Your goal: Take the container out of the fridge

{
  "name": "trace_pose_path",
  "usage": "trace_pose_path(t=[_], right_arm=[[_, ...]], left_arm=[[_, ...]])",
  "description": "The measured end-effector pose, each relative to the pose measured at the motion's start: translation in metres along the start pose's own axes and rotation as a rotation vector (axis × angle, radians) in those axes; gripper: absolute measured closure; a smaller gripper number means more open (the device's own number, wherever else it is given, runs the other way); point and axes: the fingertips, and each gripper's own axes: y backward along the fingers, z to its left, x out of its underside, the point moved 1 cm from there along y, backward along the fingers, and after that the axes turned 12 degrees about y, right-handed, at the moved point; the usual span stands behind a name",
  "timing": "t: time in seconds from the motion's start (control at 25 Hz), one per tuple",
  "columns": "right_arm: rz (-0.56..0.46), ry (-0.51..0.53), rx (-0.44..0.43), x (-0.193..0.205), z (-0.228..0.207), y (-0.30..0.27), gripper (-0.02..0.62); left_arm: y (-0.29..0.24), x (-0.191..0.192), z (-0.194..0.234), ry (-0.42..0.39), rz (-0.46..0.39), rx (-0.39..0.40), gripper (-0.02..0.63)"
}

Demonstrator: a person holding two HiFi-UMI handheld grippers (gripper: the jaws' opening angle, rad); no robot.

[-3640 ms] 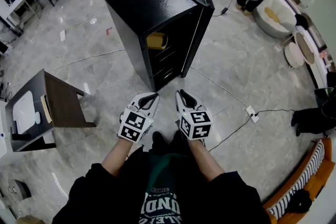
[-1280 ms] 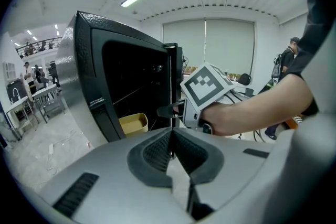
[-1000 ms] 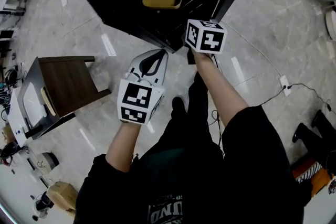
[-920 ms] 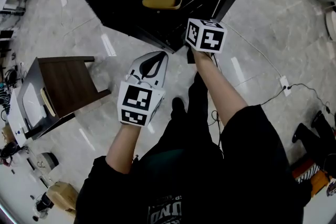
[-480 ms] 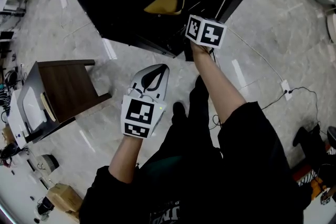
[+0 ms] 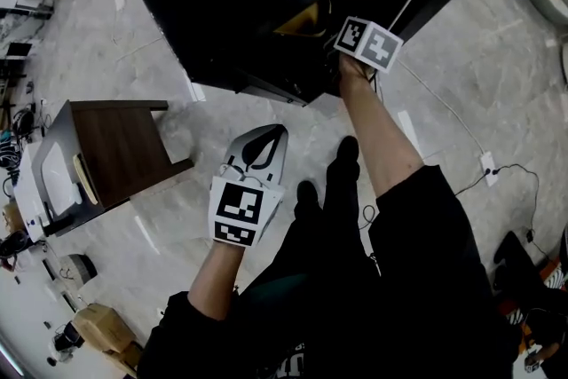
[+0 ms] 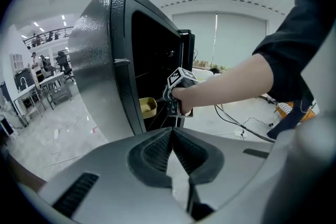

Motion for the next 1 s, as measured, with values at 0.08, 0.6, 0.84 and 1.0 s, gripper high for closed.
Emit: trace_pose_path(t=[0.08,0.6,0.84,1.0], right_arm=[[0.007,-0.027,0.001,0.001,-0.003,-0.006,0.454],[0.045,-0.101,0.015,0.017,0.002,-0.023,0.489],[0.068,-0.124,0.026,0.022,0.007,-0.019,0.544],[0.070,-0.131,0.032,0.026,0.004,-0.013,0.551]], left_arm=[[-0.001,0.003,0.005,0.007,0.004,-0.007,0.591],[0.008,0.010,0.026,0.035,0.011,-0.044,0.591],[0.010,0.010,0.029,0.036,0.006,-0.048,0.592],[0.012,0.010,0.027,0.034,0.002,-0.047,0.591]])
